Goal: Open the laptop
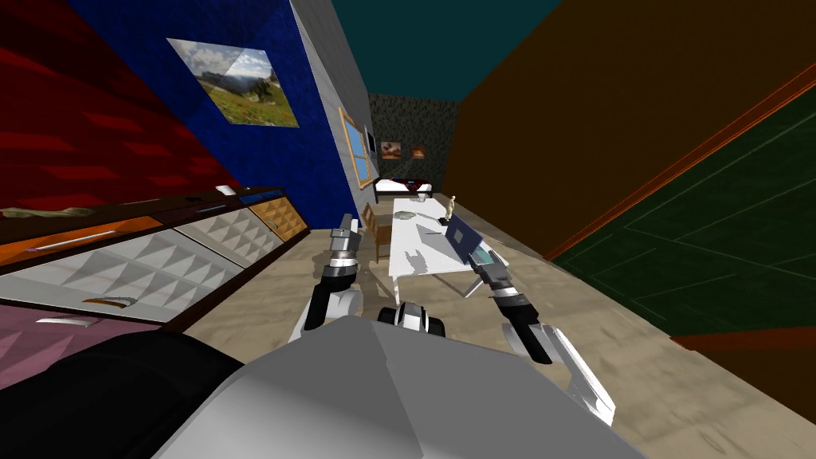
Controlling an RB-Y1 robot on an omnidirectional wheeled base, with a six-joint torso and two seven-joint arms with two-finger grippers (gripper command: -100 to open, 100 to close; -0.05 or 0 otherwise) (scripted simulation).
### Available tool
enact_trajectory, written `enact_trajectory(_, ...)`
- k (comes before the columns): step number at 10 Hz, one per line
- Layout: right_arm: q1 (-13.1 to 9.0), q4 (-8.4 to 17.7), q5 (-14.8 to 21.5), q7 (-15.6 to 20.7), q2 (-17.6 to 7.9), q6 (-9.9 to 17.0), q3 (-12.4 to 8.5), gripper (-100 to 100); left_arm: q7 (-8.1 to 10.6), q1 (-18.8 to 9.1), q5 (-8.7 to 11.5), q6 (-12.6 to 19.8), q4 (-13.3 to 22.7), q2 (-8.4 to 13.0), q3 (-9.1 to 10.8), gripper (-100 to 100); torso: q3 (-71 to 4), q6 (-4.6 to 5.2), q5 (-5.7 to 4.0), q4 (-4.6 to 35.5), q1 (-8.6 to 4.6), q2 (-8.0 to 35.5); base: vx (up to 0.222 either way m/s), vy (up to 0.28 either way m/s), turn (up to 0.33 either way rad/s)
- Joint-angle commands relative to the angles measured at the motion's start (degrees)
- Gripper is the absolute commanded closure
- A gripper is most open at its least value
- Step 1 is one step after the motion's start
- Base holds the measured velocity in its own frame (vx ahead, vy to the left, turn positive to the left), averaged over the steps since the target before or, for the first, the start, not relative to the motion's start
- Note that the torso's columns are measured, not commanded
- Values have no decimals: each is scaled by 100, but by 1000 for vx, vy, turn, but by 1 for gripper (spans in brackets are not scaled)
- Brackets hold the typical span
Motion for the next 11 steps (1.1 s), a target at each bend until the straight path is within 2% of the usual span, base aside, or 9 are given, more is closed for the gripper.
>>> enact_trajectory(1,-109,205,387,382,-324,183,-123,-100,0,0,0,0,0,0,0,0,-1,0,0,0,0,-1,50,6,75)
enact_trajectory(7,-347,742,1199,1215,-936,448,-369,-100,0,0,0,0,0,0,0,0,0,0,0,0,-1,0,43,1,63)
enact_trajectory(11,-465,1005,1616,1643,-1252,581,-494,-100,0,0,0,0,0,0,0,0,1,1,0,1,-1,2,32,-2,51)
